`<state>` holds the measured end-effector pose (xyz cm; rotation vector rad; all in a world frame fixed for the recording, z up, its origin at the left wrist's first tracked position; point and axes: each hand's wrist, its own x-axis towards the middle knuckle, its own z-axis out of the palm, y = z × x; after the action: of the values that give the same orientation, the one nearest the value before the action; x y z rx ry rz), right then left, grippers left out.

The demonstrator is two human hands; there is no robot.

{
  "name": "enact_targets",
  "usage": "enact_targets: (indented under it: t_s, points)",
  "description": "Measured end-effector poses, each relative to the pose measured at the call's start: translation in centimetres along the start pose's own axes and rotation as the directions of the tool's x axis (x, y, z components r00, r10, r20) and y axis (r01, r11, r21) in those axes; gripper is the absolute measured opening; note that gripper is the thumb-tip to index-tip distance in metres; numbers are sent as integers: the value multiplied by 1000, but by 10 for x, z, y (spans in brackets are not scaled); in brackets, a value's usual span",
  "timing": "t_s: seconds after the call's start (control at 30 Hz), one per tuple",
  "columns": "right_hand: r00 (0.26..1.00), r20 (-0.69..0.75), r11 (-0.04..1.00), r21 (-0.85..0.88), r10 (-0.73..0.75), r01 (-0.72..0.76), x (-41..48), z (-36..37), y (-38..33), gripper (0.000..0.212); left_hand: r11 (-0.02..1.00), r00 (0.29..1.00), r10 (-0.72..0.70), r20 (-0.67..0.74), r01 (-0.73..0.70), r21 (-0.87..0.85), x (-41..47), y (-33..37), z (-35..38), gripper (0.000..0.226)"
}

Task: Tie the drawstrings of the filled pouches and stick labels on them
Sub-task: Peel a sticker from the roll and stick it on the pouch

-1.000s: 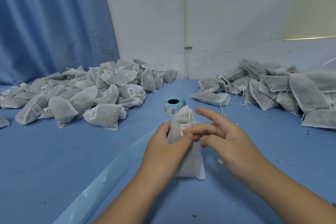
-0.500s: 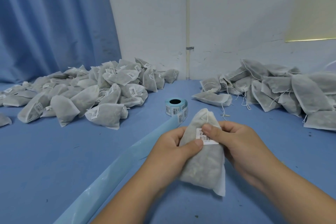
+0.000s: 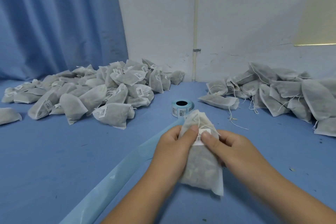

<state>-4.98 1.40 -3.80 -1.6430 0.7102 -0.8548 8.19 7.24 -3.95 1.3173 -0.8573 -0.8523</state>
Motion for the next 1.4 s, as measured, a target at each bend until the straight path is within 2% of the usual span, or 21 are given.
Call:
enact_targets:
  t_s: [0.07, 0.17, 0.33, 0.47, 0.57, 0.63, 0.7, 0.77, 0.83, 0.9, 1.0, 1.1, 1.23, 1.3, 1.37, 1.4]
  points:
    - [998, 60, 999, -32, 11, -9, 0, 5, 1, 9, 998, 998, -15, -65, 12, -58, 2, 1, 0, 24]
    - [996, 85, 998, -57, 17, -12, 4, 14, -2, 9, 990, 991, -51, -121, 34, -135, 7, 2, -5, 23]
    - [991, 125, 994, -102, 53, -40, 30, 33, -16, 14, 946, 979, -101, -179, 39, -321, 21, 2, -17, 39]
    - [991, 114, 995, -80, 74, -65, 61, 50, -30, 17, 760, 959, -189, -211, 7, -650, 33, 5, -36, 52]
    - [985, 145, 995, -56, 93, -86, 91, 67, -44, 26, 652, 944, -199, -264, -73, -754, 39, 3, -47, 54]
    - [969, 209, 991, -53, 132, -124, 112, 82, -57, 24, 608, 935, -216, -281, -96, -788, 42, 3, -49, 51]
    - [946, 280, 985, 20, 161, -173, 132, 99, -73, 16, 585, 932, -240, -272, -85, -807, 43, 2, -49, 53]
    - [938, 313, 950, 219, 148, -223, 151, 111, -86, 11, 585, 936, -246, -251, -64, -809, 45, 0, -47, 57]
    - [962, 255, 913, 361, 101, -192, 168, 113, -90, 8, 616, 943, -235, -236, -43, -787, 45, -1, -46, 58]
    - [983, 157, 920, 363, 99, -151, 175, 106, -84, 2, 654, 949, -216, -229, -34, -756, 46, -2, -46, 58]
    - [981, 56, 951, 241, 187, -195, 168, 82, -55, 12, 689, 961, -185, -206, -23, -725, 50, -4, -46, 57]
    - [978, -37, 977, 68, 205, -202, 145, 49, -23, 23, 744, 970, -156, -185, -8, -668, 50, -8, -42, 53]
    - [968, -153, 980, 31, 198, -196, 108, 2, 4, 29, 836, 981, -107, -165, -1, -548, 46, -13, -33, 44]
    - [960, -181, 977, 34, 213, -210, 90, -20, 14, 29, 916, 984, -36, -176, -38, -399, 42, -16, -26, 34]
    - [955, -195, 974, 53, 225, -219, 73, -40, 23, 31, 993, 978, 95, -184, -107, -56, 38, -23, -20, 22]
    - [951, -204, 973, 65, 231, -223, 65, -49, 27, 31, 978, 969, 176, -172, -153, 139, 36, -27, -17, 20]
